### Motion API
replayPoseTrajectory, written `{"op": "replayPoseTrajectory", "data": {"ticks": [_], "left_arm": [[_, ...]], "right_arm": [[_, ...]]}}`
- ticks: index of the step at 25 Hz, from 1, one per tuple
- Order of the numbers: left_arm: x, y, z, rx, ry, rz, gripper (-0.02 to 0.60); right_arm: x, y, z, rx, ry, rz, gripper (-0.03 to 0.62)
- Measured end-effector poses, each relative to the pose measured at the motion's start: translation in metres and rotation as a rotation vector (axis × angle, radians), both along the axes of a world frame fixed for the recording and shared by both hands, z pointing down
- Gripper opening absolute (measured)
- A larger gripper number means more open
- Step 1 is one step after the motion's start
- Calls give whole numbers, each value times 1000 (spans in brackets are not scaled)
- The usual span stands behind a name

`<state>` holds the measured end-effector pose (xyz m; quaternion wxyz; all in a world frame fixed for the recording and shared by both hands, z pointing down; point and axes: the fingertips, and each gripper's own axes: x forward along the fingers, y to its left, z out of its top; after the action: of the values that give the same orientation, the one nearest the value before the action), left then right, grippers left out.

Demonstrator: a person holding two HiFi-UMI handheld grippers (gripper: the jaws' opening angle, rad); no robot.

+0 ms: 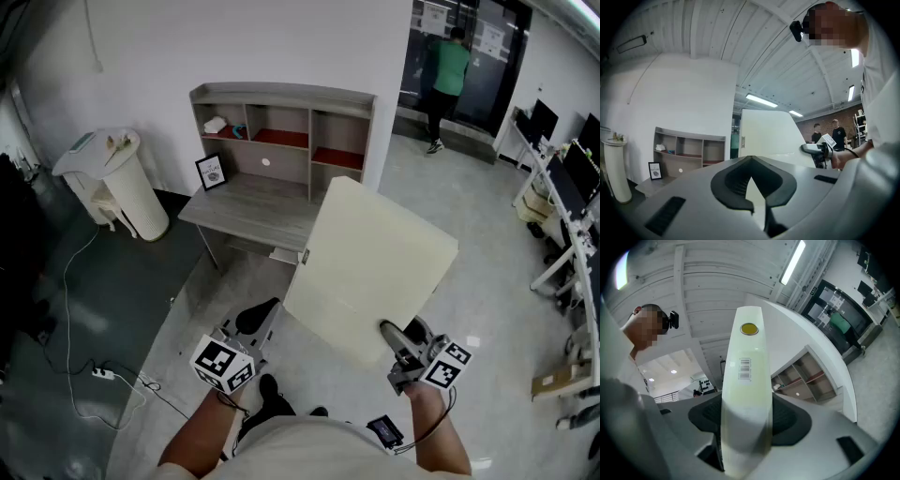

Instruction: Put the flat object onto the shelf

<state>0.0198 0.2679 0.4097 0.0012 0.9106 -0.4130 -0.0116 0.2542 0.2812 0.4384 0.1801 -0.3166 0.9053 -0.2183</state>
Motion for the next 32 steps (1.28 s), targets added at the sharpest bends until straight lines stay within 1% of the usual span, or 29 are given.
{"op": "replayPoseTrajectory", "data": {"ticks": [3,9,17,23,32], "left_arm": [[-1,0,0,0,2,2,12],[-5,-5,5,-8,5,12,12],[-29,-28,14,-22,12,25,12],[-65,-61,25,-39,33,8,12],[-152,-133,23,-42,44,12,12]], "right_arm": [[-3,0,-1,6,11,1,291],[-7,-3,1,6,0,0,291],[-33,-26,3,4,30,-9,291],[-65,-61,5,-9,19,-16,291],[-147,-137,-3,-13,28,5,291]]}}
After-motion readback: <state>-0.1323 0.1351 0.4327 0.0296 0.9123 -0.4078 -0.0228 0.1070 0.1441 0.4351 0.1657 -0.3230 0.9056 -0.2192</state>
